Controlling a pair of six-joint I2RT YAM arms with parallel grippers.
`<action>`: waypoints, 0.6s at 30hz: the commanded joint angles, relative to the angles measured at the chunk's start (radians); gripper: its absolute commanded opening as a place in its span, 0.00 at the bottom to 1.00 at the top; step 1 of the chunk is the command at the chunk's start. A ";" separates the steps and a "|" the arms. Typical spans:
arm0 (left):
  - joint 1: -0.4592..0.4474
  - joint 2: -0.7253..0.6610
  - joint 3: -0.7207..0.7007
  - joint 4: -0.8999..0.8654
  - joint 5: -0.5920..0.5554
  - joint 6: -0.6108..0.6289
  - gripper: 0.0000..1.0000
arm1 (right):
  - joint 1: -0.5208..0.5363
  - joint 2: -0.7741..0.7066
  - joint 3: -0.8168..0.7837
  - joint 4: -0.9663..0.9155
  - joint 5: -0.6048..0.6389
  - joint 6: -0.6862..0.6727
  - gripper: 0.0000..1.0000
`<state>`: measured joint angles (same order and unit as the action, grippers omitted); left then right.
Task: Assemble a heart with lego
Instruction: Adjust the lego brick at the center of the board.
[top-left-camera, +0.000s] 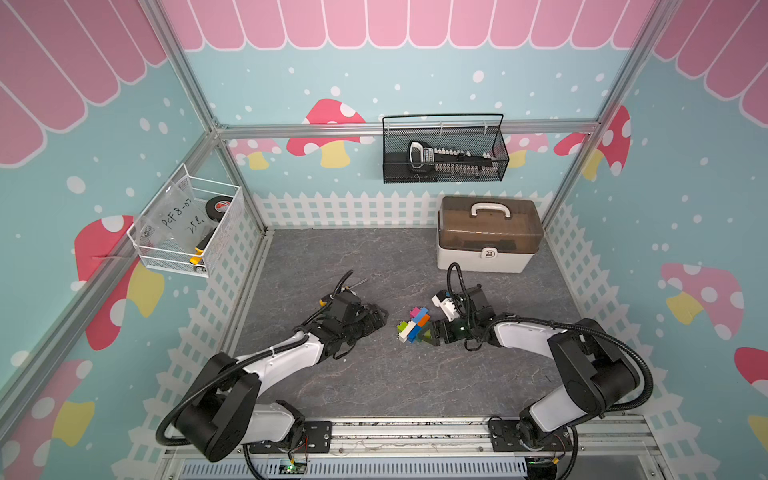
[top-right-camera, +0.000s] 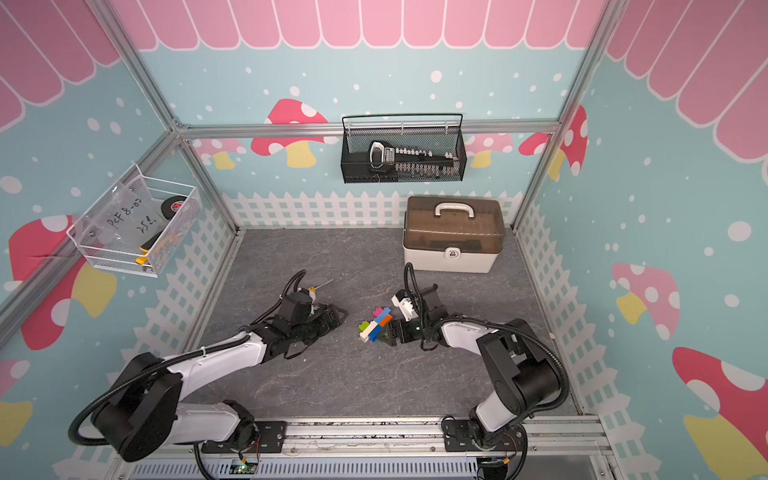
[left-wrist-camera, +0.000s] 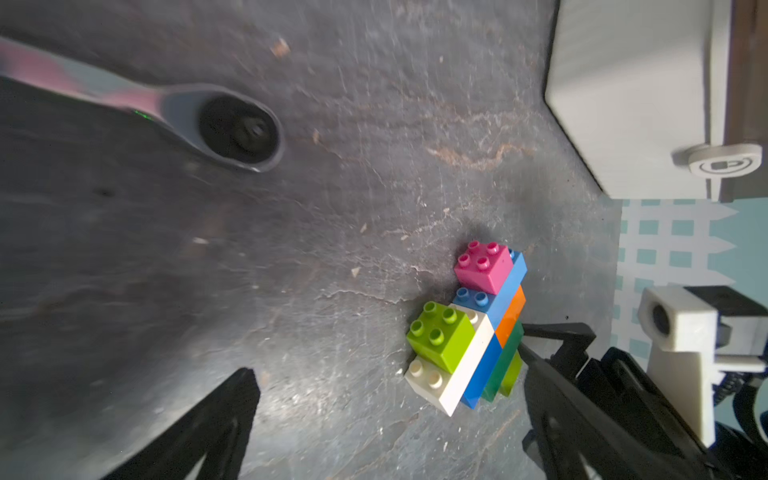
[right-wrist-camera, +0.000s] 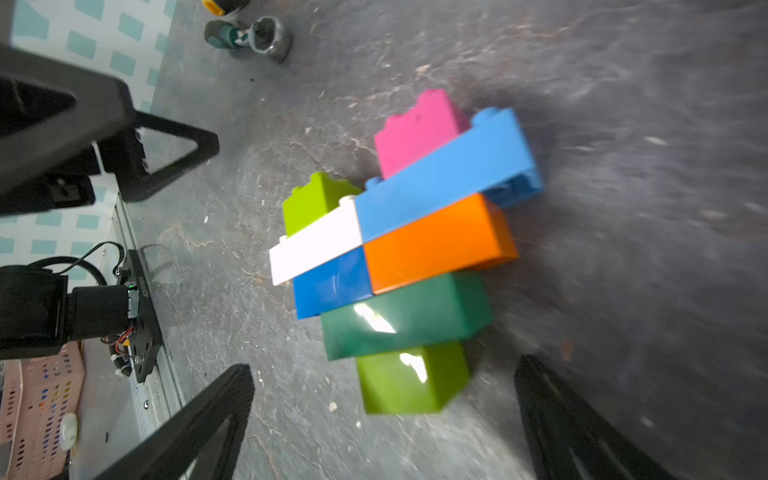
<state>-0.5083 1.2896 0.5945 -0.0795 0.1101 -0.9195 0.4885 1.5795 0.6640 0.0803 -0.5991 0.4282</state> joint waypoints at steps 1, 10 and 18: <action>0.051 -0.070 0.029 -0.215 -0.129 0.130 0.99 | 0.051 0.013 0.015 0.036 -0.002 0.021 0.96; 0.169 -0.166 0.049 -0.318 -0.185 0.248 0.99 | 0.220 -0.034 -0.021 0.031 0.051 0.112 0.96; 0.226 -0.177 0.114 -0.319 -0.374 0.474 0.99 | 0.191 -0.301 0.015 -0.317 0.512 -0.039 0.98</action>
<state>-0.3023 1.1301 0.6567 -0.3931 -0.1188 -0.5888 0.7200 1.4128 0.6552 -0.0422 -0.3664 0.4969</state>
